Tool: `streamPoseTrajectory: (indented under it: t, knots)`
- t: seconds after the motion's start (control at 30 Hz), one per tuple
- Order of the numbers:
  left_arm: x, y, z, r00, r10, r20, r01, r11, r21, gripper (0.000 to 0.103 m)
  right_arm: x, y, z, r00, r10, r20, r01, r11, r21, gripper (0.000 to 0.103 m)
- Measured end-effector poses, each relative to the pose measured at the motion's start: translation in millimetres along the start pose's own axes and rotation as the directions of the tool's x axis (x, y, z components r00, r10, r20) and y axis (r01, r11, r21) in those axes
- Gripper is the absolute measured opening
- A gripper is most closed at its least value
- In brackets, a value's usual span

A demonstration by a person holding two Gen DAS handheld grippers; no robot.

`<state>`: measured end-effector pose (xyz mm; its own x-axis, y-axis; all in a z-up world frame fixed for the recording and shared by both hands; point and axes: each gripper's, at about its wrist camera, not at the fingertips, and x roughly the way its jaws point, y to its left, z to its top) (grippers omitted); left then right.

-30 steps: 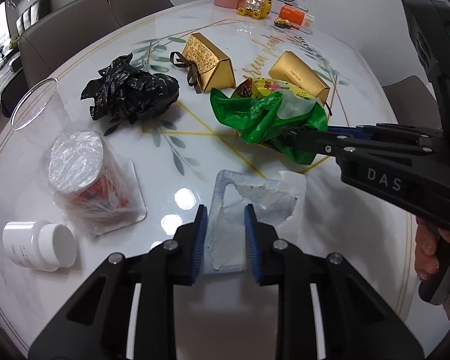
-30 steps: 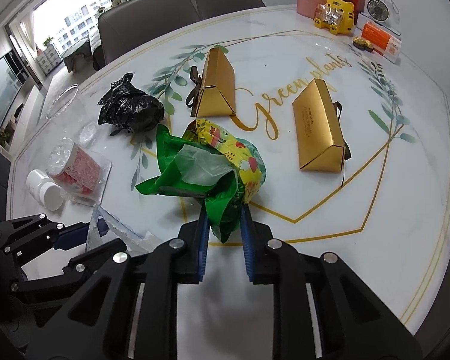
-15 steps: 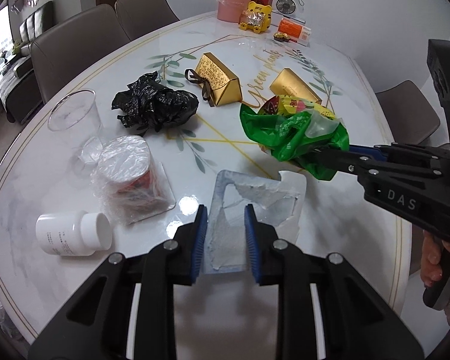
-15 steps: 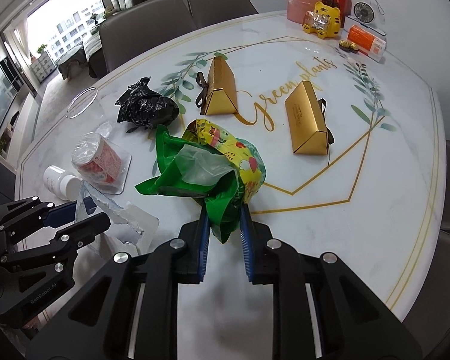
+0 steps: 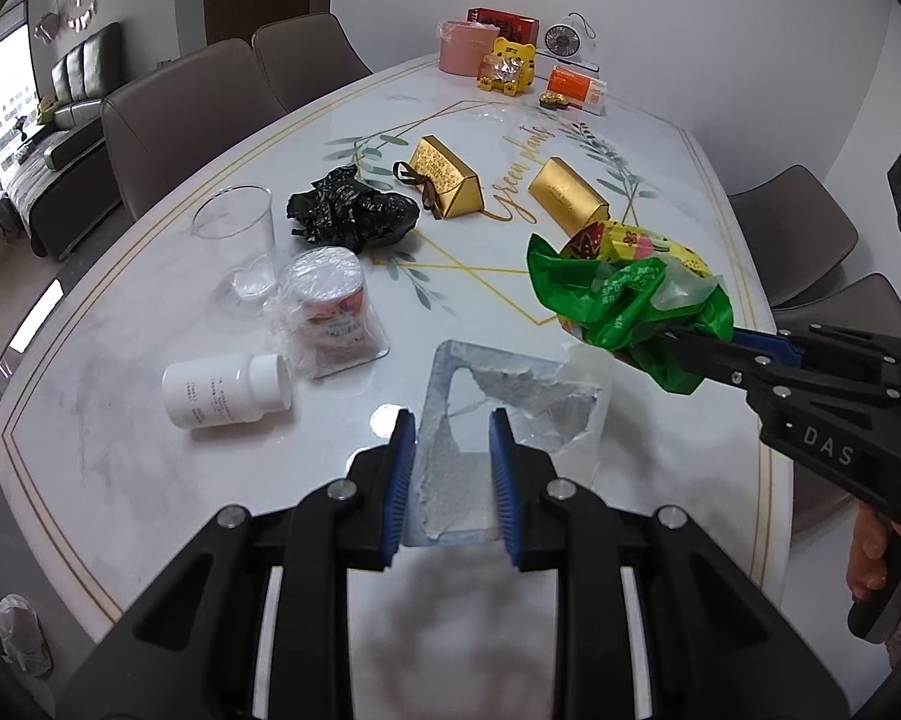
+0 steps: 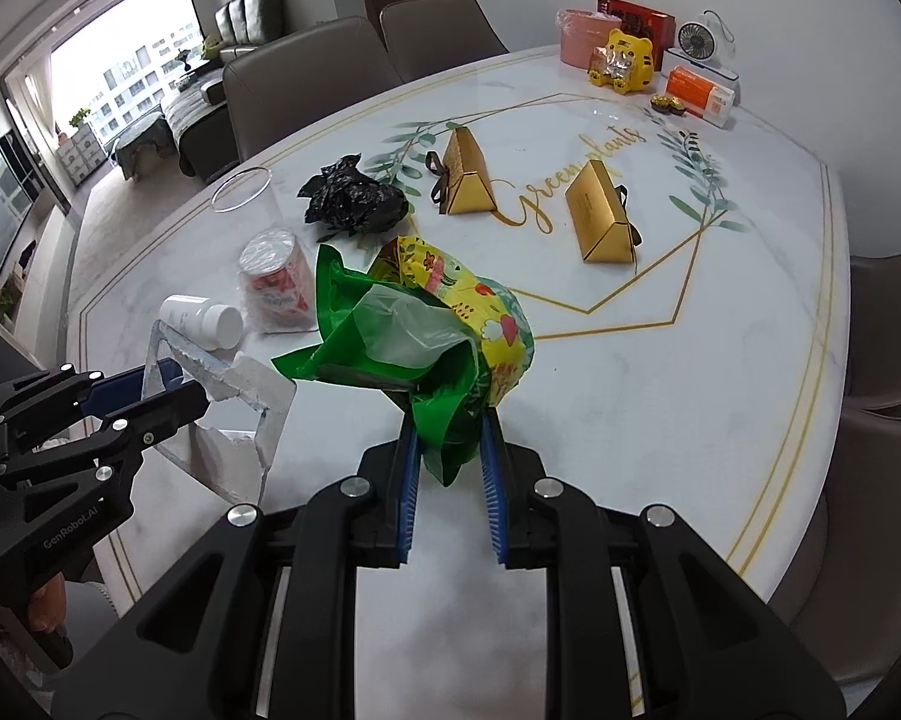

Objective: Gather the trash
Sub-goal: 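Carry the snack bag and clear tray over the grey bin on the chair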

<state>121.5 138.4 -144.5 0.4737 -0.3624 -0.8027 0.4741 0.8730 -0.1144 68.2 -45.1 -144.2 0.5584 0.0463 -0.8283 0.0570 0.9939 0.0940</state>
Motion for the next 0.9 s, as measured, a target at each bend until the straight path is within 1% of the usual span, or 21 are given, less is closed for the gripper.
streamPoseTrajectory:
  t: [0.1,0.27,0.3,0.37,0.53,0.63,0.73,0.87,0.9]
  knots:
    - [-20,-4,-16,1.000,0.023,0.012,-0.023,0.999,-0.030,0.026,-18,8,-14,1.000,0.025,0.005,-0.025,0.999,-0.027,0.018]
    - [-58,-12,-55,0.995,0.098,0.027,-0.095,0.989,-0.114,0.026,-50,22,-40,0.996,0.091,0.019,-0.089,0.990,-0.107,0.018]
    - [-68,-13,-66,0.993,0.109,0.032,-0.103,0.983,-0.150,0.026,-56,25,-45,0.994,0.103,0.021,-0.099,0.987,-0.127,0.018]
    - [-86,-17,-83,0.990,0.134,0.041,-0.124,0.974,-0.191,0.026,-69,31,-56,0.992,0.124,0.024,-0.119,0.979,-0.166,0.018]
    - [-133,-21,-129,0.974,0.217,0.059,-0.190,0.935,-0.299,0.026,-101,51,-84,0.982,0.187,0.020,-0.175,0.947,-0.268,0.018]
    - [-158,-14,-153,0.961,0.270,0.059,-0.232,0.904,-0.359,0.026,-115,71,-97,0.974,0.226,0.011,-0.210,0.921,-0.328,0.018]
    - [-186,0,-178,0.943,0.330,0.055,-0.278,0.865,-0.418,0.026,-124,98,-107,0.963,0.270,-0.006,-0.251,0.890,-0.381,0.018]
    - [-224,28,-215,0.910,0.412,0.036,-0.338,0.791,-0.509,0.026,-134,149,-119,0.943,0.331,-0.037,-0.310,0.830,-0.464,0.018]
    - [-236,39,-228,0.899,0.438,0.026,-0.357,0.763,-0.539,0.026,-136,166,-123,0.936,0.348,-0.049,-0.326,0.809,-0.489,0.018]
